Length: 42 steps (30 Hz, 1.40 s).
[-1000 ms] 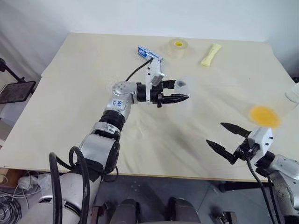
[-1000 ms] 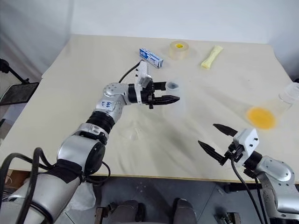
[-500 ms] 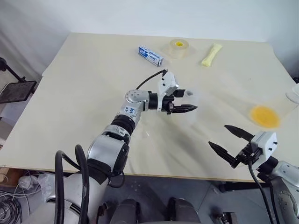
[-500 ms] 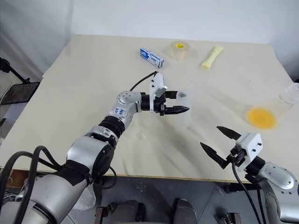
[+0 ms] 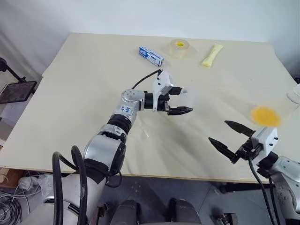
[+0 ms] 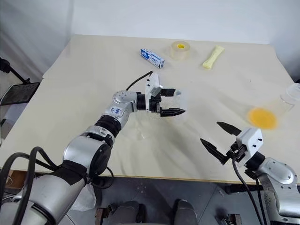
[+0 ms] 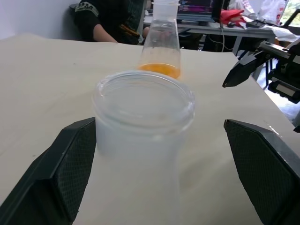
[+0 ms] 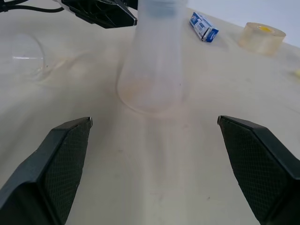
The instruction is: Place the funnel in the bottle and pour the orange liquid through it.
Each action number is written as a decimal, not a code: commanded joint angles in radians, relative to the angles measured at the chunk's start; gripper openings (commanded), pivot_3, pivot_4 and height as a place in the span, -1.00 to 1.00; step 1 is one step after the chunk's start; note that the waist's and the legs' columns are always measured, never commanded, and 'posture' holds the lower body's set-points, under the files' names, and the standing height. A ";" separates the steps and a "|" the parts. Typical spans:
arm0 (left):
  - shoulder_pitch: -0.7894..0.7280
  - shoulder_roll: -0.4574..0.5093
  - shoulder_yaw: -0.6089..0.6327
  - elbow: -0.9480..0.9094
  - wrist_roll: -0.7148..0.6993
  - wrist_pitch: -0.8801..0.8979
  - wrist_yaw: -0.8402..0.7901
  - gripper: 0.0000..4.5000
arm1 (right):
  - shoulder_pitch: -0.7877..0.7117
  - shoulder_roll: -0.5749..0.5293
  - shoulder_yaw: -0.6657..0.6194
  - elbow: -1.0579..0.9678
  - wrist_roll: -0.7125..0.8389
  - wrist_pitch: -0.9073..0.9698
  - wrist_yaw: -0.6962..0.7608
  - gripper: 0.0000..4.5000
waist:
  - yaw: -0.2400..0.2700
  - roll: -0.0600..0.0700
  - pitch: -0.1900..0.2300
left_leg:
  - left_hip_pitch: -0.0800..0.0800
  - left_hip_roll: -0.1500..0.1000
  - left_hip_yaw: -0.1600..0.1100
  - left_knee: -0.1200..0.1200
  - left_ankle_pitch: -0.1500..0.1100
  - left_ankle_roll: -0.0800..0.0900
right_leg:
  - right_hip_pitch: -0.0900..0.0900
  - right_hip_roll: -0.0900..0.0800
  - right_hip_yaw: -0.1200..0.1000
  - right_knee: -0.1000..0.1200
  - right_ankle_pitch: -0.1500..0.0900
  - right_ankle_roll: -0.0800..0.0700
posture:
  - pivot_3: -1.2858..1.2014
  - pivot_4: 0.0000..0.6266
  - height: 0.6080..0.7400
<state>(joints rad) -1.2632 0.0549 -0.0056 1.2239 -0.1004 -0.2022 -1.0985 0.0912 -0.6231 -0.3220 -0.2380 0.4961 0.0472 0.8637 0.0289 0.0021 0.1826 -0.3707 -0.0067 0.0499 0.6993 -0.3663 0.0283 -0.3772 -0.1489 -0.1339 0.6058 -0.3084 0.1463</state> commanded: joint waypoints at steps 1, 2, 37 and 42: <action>-0.014 0.002 0.016 -0.024 0.001 -0.004 0.024 0.99 | -0.008 -0.013 -0.012 -0.005 0.004 -0.001 0.007 1.00 | 0.000 0.000 0.000 | 0.000 0.000 0.000 0.000 0.000 0.000 | 0.000 0.000 0.000 0.000 0.000 0.000 | 0.03 -0.52 1.00; -0.014 0.002 0.016 -0.023 0.001 -0.005 0.026 0.99 | -0.009 -0.013 -0.012 -0.004 0.004 -0.001 0.008 1.00 | 0.000 0.000 0.000 | 0.000 0.000 0.000 0.000 0.000 0.000 | 0.000 0.000 0.000 0.000 0.000 0.000 | 0.03 -0.52 1.00; 0.630 0.657 0.194 -0.967 -0.192 0.437 -0.165 0.99 | -0.046 -0.045 -0.009 0.033 0.022 0.034 0.088 1.00 | -0.029 0.001 -0.001 | 0.003 0.004 -0.010 0.000 0.000 0.000 | -0.001 -0.001 0.002 0.006 0.000 0.000 | 0.03 -0.52 1.00; 0.969 0.749 0.343 -1.278 -0.279 0.612 -0.082 0.99 | -0.072 -0.080 0.015 0.047 0.054 0.067 0.176 1.00 | -0.024 0.001 0.000 | 0.002 0.004 -0.014 0.002 0.000 0.000 | 0.001 -0.002 0.005 0.005 0.000 0.000 | 0.03 -0.52 1.00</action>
<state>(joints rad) -0.3224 0.7864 0.2829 0.0306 -0.3405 0.3704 -1.2033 0.0229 -0.6816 -0.3010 -0.1854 0.5275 0.1072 1.0128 0.0052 0.0028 0.1822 -0.3681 -0.0027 0.0360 0.7011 -0.3667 0.0284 -0.3760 -0.1508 -0.1286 0.6114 -0.3085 0.1461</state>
